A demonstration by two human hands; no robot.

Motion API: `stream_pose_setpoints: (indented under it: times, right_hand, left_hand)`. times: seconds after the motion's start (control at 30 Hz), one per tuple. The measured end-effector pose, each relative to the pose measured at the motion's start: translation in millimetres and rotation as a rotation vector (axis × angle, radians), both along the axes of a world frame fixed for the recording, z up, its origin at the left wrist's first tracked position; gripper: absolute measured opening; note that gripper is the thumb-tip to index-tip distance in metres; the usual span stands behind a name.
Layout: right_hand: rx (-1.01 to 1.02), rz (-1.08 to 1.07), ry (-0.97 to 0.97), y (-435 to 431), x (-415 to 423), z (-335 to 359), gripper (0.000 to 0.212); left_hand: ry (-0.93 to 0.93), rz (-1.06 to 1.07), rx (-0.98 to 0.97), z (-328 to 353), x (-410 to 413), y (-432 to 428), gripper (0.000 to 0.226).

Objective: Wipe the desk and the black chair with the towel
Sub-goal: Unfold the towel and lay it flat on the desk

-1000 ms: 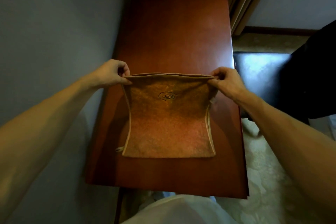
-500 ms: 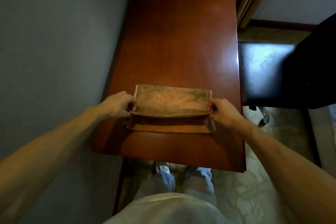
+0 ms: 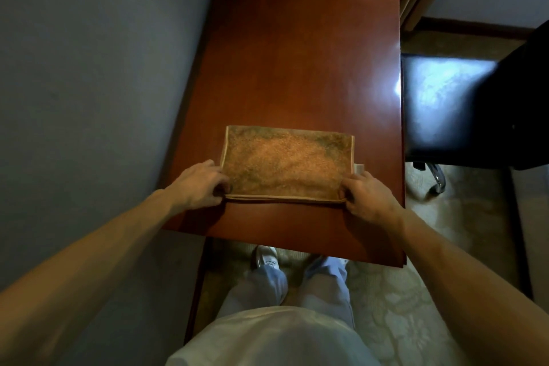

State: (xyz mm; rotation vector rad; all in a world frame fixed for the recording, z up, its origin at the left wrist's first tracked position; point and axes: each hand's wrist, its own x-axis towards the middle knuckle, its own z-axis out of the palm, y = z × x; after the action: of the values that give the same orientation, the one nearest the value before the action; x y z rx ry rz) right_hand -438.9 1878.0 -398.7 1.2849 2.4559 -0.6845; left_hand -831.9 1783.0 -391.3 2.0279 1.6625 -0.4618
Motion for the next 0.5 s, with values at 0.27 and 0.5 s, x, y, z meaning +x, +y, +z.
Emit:
stream_pose_setpoints:
  times: [0.27,0.5]
  right_hand:
    - [-0.129,-0.705,0.228,5,-8,-13,0.038]
    - [-0.433,-1.009,0.221,14,-16,-26,0.033]
  left_hand:
    - [-0.395,1.075,0.082,-11,6,4,0.046]
    - [-0.47,1.309,-0.095,-26,18,15,0.025]
